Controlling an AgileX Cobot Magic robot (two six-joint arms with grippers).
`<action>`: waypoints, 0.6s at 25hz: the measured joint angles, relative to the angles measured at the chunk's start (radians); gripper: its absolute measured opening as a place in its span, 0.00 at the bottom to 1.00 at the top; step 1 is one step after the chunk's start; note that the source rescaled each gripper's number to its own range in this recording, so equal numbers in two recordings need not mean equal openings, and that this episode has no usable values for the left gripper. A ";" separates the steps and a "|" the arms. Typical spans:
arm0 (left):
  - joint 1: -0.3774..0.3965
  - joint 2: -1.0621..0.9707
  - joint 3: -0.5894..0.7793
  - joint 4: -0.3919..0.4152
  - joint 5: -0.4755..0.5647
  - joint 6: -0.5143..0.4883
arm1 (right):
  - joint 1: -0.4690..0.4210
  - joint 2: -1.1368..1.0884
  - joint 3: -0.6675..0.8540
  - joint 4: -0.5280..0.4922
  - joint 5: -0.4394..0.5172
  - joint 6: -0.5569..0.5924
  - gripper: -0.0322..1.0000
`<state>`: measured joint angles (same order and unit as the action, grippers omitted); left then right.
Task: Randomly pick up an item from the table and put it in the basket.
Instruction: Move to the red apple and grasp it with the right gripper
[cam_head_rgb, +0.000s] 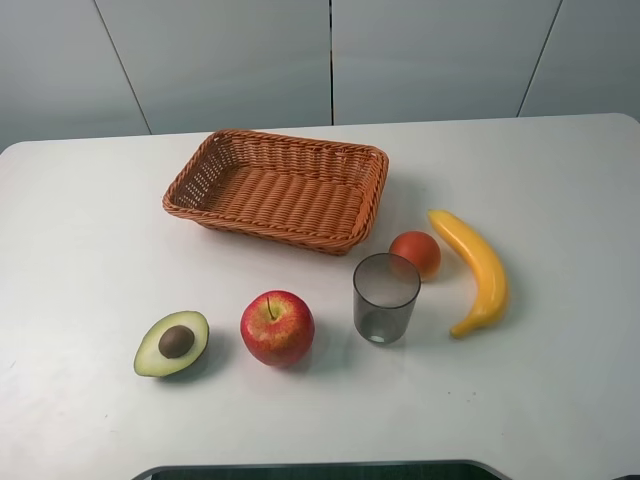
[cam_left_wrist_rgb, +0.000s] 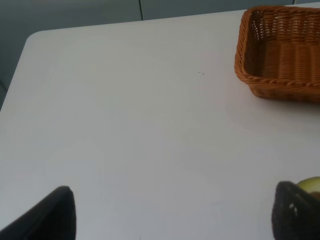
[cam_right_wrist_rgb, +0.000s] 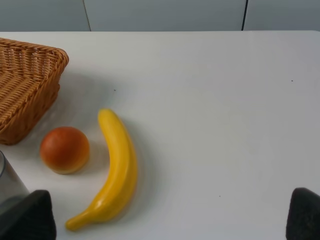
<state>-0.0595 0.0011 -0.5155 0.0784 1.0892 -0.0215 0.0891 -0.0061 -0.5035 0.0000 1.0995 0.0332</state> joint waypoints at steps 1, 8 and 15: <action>0.000 0.000 0.000 0.000 0.000 0.000 | 0.000 0.000 0.000 0.000 0.000 0.000 1.00; 0.000 0.000 0.000 0.000 0.000 0.000 | 0.022 0.000 0.000 0.000 0.004 0.000 1.00; 0.000 0.000 0.000 0.000 0.000 0.000 | 0.031 0.179 -0.088 0.078 0.059 0.000 1.00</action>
<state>-0.0595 0.0011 -0.5155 0.0784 1.0892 -0.0215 0.1196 0.1728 -0.5918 0.0783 1.1580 0.0332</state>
